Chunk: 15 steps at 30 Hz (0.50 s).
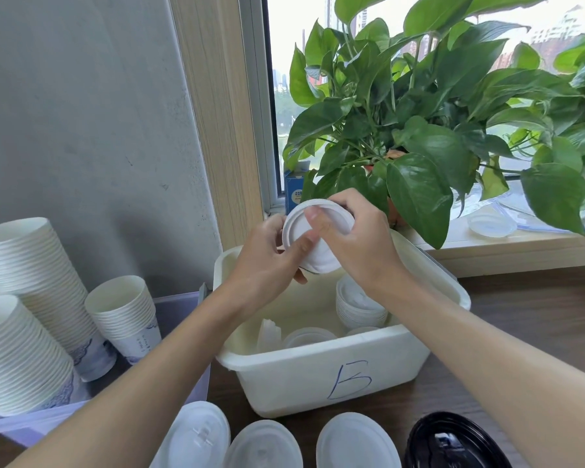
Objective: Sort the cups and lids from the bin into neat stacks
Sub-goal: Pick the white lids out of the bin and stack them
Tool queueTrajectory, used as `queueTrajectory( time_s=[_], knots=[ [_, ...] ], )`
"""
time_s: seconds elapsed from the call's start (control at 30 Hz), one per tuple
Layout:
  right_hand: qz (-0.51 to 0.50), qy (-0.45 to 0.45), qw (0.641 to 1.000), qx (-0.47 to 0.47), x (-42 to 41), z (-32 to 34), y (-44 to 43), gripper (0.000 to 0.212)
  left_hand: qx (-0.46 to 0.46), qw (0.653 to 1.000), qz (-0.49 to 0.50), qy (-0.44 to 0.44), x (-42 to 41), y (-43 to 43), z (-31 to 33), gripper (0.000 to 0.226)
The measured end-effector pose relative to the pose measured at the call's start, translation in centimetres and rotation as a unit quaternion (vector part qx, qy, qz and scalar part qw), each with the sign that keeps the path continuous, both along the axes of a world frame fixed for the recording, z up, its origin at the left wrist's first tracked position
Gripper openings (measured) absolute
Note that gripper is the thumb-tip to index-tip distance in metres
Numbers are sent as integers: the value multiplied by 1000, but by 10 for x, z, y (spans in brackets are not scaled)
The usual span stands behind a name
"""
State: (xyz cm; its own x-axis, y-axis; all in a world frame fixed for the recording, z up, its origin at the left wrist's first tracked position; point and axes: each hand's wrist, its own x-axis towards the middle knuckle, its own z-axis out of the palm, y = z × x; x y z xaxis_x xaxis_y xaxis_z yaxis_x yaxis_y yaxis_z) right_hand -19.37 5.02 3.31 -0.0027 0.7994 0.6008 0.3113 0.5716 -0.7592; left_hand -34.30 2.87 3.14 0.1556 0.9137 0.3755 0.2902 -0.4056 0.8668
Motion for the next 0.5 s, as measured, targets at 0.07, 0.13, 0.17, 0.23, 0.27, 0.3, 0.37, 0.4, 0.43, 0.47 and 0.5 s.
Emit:
queueTrajectory(
  time_s=[0.07,0.13,0.17,0.23,0.27,0.3,0.37,0.4,0.43,0.47,0.5],
  knots=[
    [10,-10,1000,4,-1,0,-1,34,10,1000,-7,-2,-1,-1,0,25],
    [24,-15,1000,-1,-1,0,-1,33,8,1000,-17,4,0,-1,0,25],
    [29,-12,1000,-4,-1,-1,0,30,6,1000,-22,6,1,-2,0,26],
    [27,-8,1000,-10,-2,-2,2,28,-1,1000,-26,8,1,-2,0,31],
    [22,-11,1000,-12,-2,-1,2,30,-1,1000,-25,12,1,-2,-1,36],
    [17,-16,1000,-13,-3,-2,3,34,1,1000,-25,19,0,-2,-1,41],
    [14,-26,999,-15,-4,-1,3,40,6,1000,-20,23,-1,-1,-1,43],
    [12,-31,999,-13,-5,-1,2,41,8,1000,-18,21,-1,-1,-1,40],
    [10,-37,999,-8,-5,0,2,41,12,1000,-15,19,-2,0,0,36],
    [6,-43,999,-1,-6,0,2,42,15,1000,-12,19,-2,0,0,33],
    [2,-47,999,7,-6,0,2,44,18,1000,-10,20,-2,0,0,31]
  ],
)
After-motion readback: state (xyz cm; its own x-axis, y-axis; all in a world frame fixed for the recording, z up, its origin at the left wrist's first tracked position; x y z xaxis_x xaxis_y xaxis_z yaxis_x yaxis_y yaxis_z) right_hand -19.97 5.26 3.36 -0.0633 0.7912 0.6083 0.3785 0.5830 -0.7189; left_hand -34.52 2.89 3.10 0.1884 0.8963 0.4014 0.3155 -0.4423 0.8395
